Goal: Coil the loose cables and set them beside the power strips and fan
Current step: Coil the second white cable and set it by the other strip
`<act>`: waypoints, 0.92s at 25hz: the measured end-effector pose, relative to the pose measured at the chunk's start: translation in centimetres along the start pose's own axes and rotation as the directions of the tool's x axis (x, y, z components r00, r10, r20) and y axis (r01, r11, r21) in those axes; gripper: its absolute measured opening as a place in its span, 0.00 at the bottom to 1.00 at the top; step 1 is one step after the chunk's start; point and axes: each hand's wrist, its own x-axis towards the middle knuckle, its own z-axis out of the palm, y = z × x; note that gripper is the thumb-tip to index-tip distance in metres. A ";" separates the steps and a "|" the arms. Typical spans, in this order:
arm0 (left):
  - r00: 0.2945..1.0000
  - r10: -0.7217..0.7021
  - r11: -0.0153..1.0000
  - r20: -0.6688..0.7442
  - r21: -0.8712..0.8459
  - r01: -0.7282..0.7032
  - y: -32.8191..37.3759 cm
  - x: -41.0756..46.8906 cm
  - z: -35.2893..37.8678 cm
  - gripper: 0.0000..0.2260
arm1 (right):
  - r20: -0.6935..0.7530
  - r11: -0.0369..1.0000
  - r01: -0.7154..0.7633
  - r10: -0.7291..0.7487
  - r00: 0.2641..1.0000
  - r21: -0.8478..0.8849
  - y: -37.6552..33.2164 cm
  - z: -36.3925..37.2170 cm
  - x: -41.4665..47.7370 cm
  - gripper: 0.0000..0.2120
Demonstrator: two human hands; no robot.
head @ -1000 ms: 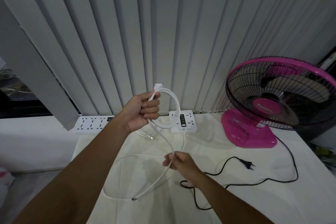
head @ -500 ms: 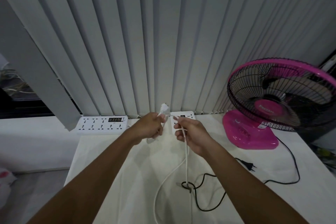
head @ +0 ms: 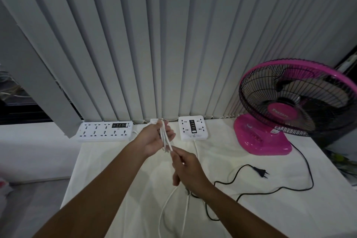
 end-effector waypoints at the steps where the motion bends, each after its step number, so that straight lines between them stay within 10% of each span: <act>1: 1.000 -0.001 0.999 0.005 -0.045 0.001 0.4 0.1 -0.1 0.14 | 0.027 0.995 -0.057 0.055 0.998 0.084 0.1 0.0 -0.1 0.13; 6: 0.993 0.075 0.980 0.093 -0.189 -0.057 3.4 -0.1 0.0 0.15 | 0.190 0.838 -0.410 0.364 0.912 0.361 1.0 -1.6 -0.3 0.21; 14: 0.948 0.046 0.991 0.314 -0.131 -0.005 5.8 -0.9 -1.1 0.13 | 0.599 0.629 -0.638 0.320 0.734 0.445 4.3 -5.7 -0.6 0.19; 19: 0.914 -0.081 0.986 0.397 0.165 0.016 6.7 -1.4 -2.1 0.09 | 0.368 0.659 -0.691 0.589 0.719 0.296 6.0 -7.7 0.2 0.23; 23: 0.935 -0.234 0.874 0.268 0.479 0.082 4.6 -1.1 -2.7 0.10 | 0.177 0.571 -0.640 0.659 0.731 0.514 4.2 -8.6 4.1 0.19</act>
